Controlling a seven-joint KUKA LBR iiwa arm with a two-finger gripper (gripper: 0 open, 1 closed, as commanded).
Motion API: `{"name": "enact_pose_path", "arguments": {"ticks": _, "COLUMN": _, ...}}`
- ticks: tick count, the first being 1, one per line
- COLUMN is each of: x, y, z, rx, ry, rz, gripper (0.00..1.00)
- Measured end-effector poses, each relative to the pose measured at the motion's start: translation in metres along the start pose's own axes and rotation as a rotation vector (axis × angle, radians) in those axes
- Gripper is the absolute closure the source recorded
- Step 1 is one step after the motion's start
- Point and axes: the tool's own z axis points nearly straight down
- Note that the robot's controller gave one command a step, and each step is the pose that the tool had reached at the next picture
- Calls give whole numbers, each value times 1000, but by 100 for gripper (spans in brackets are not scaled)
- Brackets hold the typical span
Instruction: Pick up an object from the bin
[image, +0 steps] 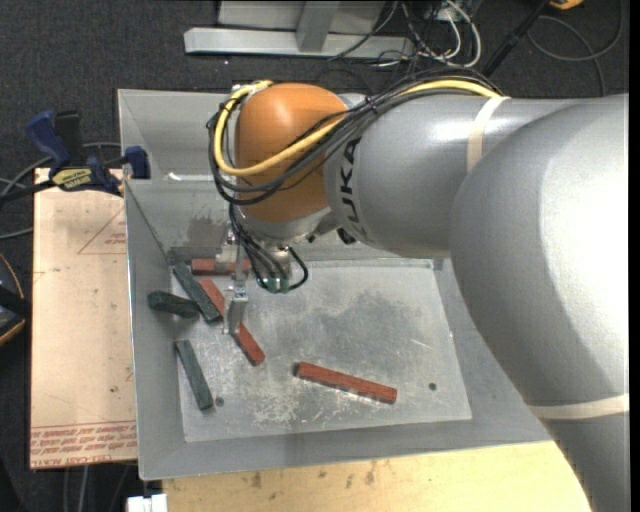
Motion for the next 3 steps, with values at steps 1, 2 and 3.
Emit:
{"name": "enact_pose_path", "arguments": {"ticks": 1, "x": -2, "y": -1, "z": -5, "rx": -1, "ry": -8, "rz": 3, "gripper": 0}}
{"name": "enact_pose_path", "arguments": {"ticks": 2, "x": -8, "y": -2, "z": 64, "rx": -9, "ry": -18, "rz": 147, "gripper": 100}}
{"name": "enact_pose_path", "arguments": {"ticks": 3, "x": -8, "y": -2, "z": 64, "rx": -9, "ry": -18, "rz": 147, "gripper": 100}}
